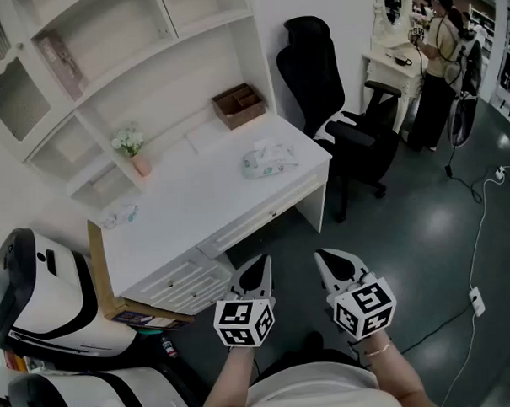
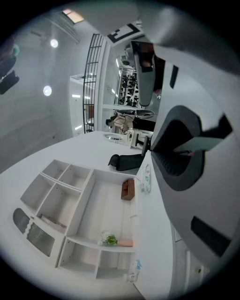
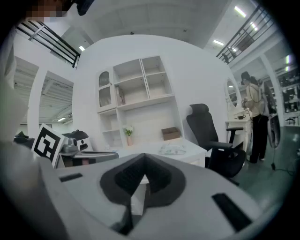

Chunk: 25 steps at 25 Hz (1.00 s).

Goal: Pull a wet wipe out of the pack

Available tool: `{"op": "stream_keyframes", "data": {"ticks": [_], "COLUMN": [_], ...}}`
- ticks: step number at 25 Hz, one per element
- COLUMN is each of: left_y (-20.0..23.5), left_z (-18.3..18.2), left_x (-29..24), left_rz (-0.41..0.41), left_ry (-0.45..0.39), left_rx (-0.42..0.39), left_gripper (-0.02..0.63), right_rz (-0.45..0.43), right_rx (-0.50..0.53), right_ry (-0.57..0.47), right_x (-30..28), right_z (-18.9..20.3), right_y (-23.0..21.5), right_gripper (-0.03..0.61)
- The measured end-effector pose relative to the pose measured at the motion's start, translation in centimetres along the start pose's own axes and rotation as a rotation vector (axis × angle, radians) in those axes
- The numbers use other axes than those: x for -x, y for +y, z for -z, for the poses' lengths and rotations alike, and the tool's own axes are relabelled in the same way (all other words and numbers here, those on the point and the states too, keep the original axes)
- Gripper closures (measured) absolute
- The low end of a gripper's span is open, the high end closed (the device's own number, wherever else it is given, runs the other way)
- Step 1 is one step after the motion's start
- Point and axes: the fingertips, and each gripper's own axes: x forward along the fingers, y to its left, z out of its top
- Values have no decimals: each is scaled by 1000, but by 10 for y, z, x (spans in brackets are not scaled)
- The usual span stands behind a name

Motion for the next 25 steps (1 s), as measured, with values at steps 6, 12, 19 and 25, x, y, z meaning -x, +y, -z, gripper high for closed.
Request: {"op": "stream_keyframes", "data": {"ticks": [6,12,19,25], "left_y": [-6,-10,-13,-5], "left_z": [0,-1,-3,-6], "left_x": [-10,-17,-22,-34], "left_rz": [-16,-37,-53,-68], "left_ry": [0,-7,-10,-9], "left_rx": [2,-2,-4,-8], "left_gripper": [623,621,623,623], "right_rz": [4,-10,-28,-52], "right_rx": [27,46,61,38], "right_ry": [-18,-17,1,-10], "right_x": [0,-6,-8,-15], "right_z": [-3,-7,-8,-13], "right_y": [-11,-16,-21,-29], "right_gripper": [577,577,562,528]}}
